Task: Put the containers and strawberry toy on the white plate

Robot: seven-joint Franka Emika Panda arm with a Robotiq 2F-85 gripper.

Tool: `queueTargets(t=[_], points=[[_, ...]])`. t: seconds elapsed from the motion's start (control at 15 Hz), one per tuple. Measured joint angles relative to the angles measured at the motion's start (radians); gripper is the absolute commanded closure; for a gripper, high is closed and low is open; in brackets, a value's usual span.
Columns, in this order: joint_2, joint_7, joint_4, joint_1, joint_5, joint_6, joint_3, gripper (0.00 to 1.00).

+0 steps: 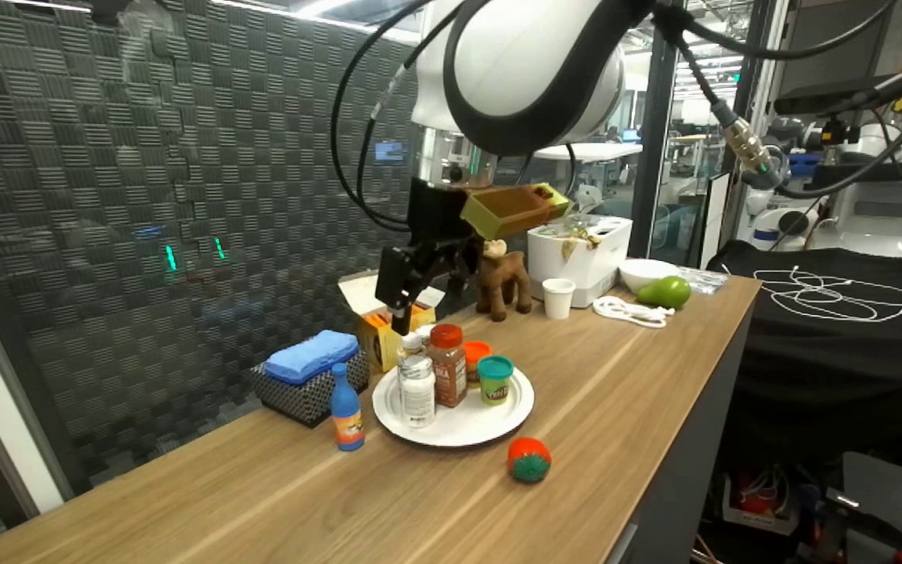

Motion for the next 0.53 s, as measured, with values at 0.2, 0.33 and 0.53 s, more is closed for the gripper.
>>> queueTargets(t=[0.2, 0.33, 0.53], points=[[-0.021, 0.055, 0.021, 0.031, 0.017, -0.089, 0.047, 0.0], [-0.01, 0.089, 0.04, 0.05, 0.044, -0.137, 0.072, 0.0], [0.005, 0.16, 0.031, 0.066, 0.08, -0.166, 0.084, 0.0]])
